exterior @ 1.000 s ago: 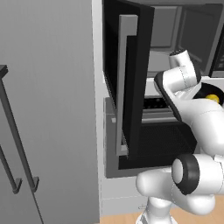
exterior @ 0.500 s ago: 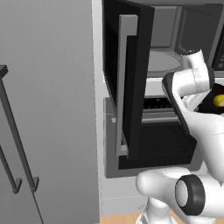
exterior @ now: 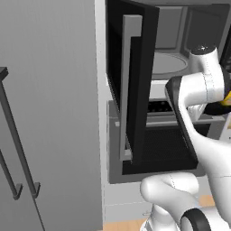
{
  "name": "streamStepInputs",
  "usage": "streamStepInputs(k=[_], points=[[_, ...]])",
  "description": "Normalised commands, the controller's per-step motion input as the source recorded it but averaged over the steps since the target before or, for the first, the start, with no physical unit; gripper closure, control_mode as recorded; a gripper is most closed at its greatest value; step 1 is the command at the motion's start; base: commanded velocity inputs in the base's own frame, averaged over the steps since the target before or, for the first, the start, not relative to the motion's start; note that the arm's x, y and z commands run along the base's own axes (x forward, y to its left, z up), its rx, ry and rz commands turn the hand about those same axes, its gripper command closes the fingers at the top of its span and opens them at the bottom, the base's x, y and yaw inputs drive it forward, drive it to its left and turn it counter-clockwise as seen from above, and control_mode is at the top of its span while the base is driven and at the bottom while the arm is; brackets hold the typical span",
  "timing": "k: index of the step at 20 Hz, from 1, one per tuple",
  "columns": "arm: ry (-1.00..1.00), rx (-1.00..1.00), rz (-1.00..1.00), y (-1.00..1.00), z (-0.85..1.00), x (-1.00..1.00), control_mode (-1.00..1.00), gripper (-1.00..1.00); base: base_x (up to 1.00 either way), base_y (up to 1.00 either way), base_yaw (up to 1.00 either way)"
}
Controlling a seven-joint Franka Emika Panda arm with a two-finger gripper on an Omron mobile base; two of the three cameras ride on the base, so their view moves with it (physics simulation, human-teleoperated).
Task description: Pick the lemon from the sink and place it in the bowl. Then pick the bowl and place it in the microwave. Then close the microwave door and press the start button.
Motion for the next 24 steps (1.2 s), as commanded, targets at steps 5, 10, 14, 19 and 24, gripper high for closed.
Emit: streamStepInputs(k=[5,10,14,19,24], points=[[-0.06,-0.01,0.33,0.31,0.58,0.2,-1.0,1.0,0.0,0.0,0.0],[-0.02,-0.03,0.26,0.02,0.54,0.29,-1.0,1.0,0.0,0.0,0.0],[0.02,-0.07,0.25,0.18,0.31,0.45,-1.0,1.0,0.0,0.0,0.0],[0.04,-0.04,0.25,0.23,0.0,0.56,-1.0,1.0,0.0,0.0,0.0],[0.0,0.0,0.25,0.0,0.0,0.7,-1.0,1.0,0.0,0.0,0.0]])
